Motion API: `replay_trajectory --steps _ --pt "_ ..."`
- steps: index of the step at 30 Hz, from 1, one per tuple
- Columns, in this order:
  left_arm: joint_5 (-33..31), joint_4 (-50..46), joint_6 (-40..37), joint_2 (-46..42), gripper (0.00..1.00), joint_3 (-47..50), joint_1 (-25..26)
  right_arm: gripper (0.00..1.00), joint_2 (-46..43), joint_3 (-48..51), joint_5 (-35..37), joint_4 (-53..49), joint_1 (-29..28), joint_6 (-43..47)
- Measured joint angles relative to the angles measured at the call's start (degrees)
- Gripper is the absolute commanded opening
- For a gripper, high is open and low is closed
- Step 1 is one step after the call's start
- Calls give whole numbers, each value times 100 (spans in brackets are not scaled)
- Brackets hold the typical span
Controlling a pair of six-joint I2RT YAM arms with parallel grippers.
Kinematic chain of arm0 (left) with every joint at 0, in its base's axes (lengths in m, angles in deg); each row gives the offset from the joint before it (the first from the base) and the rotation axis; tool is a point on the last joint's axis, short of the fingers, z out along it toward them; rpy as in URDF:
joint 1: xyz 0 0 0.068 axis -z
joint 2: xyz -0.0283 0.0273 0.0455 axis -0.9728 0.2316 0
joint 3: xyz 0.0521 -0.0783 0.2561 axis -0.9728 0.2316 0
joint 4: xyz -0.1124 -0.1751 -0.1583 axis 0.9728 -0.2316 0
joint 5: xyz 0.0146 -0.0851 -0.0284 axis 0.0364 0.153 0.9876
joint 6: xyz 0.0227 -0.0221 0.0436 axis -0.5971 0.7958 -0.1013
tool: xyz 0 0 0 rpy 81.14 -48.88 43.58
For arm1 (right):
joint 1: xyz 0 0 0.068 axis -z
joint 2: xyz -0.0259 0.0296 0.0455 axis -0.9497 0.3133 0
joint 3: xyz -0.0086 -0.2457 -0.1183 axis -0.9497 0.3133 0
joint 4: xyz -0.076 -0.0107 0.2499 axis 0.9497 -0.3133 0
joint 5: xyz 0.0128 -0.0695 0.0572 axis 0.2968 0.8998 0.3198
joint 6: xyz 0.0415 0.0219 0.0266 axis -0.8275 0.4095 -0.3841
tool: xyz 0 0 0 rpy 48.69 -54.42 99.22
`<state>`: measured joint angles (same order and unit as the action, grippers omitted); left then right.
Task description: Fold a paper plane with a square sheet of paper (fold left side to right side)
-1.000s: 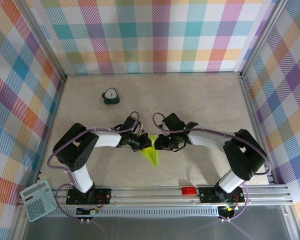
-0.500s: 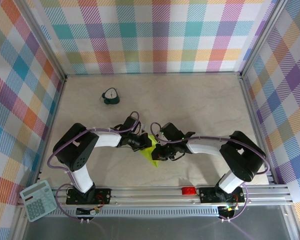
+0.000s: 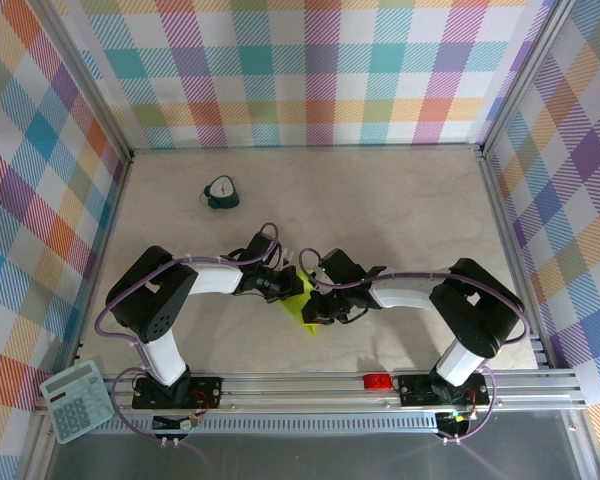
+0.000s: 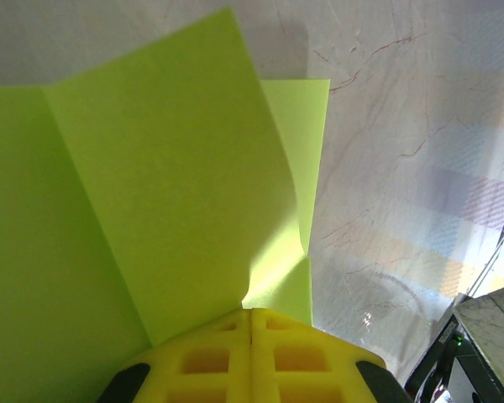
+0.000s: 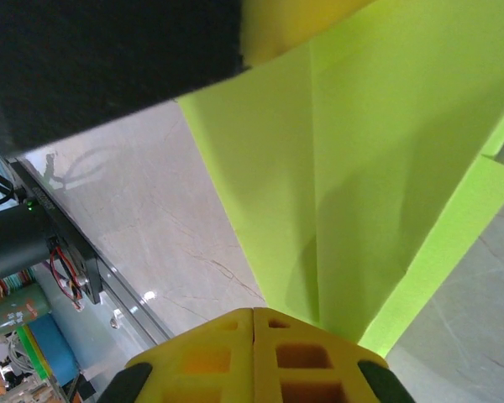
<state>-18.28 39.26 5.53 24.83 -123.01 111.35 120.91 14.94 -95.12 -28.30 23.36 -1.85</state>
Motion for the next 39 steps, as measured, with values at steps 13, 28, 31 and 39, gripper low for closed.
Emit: replay_trajectory --steps 13,28,31,39 --pt "-2 -2 -2 0 0 0 0 1 44 160 114 -52 -96 2" --pt "-2 -2 0 0 0 0 0 1 -55 291 197 -66 -151 2" --pt "-2 -2 0 0 0 0 0 1 -81 326 199 -68 -153 2" --pt "-2 -4 0 0 0 0 0 1 -118 385 201 -59 -155 0"
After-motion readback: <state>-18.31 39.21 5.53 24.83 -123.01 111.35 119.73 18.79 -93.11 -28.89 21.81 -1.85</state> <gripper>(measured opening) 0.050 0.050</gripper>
